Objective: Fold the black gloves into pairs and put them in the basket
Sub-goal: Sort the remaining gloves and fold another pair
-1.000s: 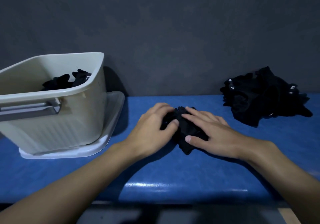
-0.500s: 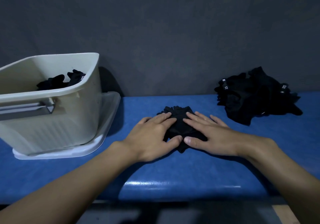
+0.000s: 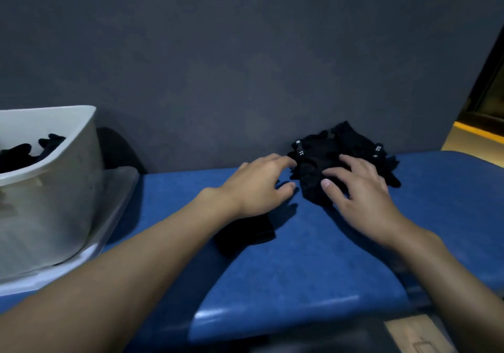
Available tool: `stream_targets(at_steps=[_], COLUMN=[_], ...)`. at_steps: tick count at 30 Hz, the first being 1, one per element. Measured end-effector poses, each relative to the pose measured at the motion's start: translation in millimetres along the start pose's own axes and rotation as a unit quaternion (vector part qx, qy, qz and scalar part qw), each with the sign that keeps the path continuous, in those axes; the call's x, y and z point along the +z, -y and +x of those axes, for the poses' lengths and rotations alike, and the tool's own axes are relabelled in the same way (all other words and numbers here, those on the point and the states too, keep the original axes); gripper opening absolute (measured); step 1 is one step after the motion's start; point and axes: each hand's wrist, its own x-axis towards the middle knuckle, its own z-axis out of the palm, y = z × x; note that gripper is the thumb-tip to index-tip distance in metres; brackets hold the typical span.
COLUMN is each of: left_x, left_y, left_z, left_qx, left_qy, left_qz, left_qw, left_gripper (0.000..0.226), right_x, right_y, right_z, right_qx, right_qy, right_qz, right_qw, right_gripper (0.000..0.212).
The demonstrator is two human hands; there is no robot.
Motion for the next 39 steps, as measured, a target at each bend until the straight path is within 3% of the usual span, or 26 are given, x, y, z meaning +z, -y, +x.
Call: stream_targets(at_steps=[7, 14, 17, 20, 23, 25, 31, 39], left_x=[17.2, 14.4, 9.2, 0.8, -10.7, -20.9, -48.6, -65.3], left_y=[-10.2, -15.5, -17.0, -15.6, -14.7, -15.6, -9.9, 15.0], left_z=[54.9, 75.6, 75.7, 71.2, 62.9, 55.1, 28.5, -12.3], left_qx=[0.033, 0.048, 0.064, 0.083, 0.094, 0.086, 0.057, 0.01], left_qy=[0.028, -0.019, -0.032, -0.069, -0.081, -0.081, -0.089, -0.102], left_qz=[-0.046, -0.068, -0.076, -0.111, -0.149, -0.167, -0.197, -0.226], left_qw=[0.998, 0.996, 0.995, 0.988, 0.981, 0.979, 0.975, 0.969], left_gripper=[0.059, 0.054, 0.04, 0.01, 0.008, 0.004, 0.006, 0.008], right_x=[-2.2, -13.3, -16.9, -18.7, -20.4, -20.3, -18.5, -13.2], right_y=[-19.3, -18.7, -14.3, -10.0, -0.7, 6.6, 22.6, 45.4], right_z=[0.6, 1.9, 0.6, 0.4, -0.2, 0.3, 1.1, -0.7], right_qx=[0.042, -0.013, -0.029, -0.029, -0.01, 0.007, 0.019, 0.022], right_qy=[0.044, -0.06, -0.095, -0.124, -0.114, -0.094, -0.102, -0.085], right_qz=[0.016, 0.16, 0.22, 0.285, 0.421, 0.485, 0.485, 0.53], right_qw=[0.998, 0.985, 0.97, 0.95, 0.9, 0.869, 0.868, 0.843], right_gripper=[0.037, 0.031, 0.025, 0.022, 0.05, 0.057, 0.01, 0.009])
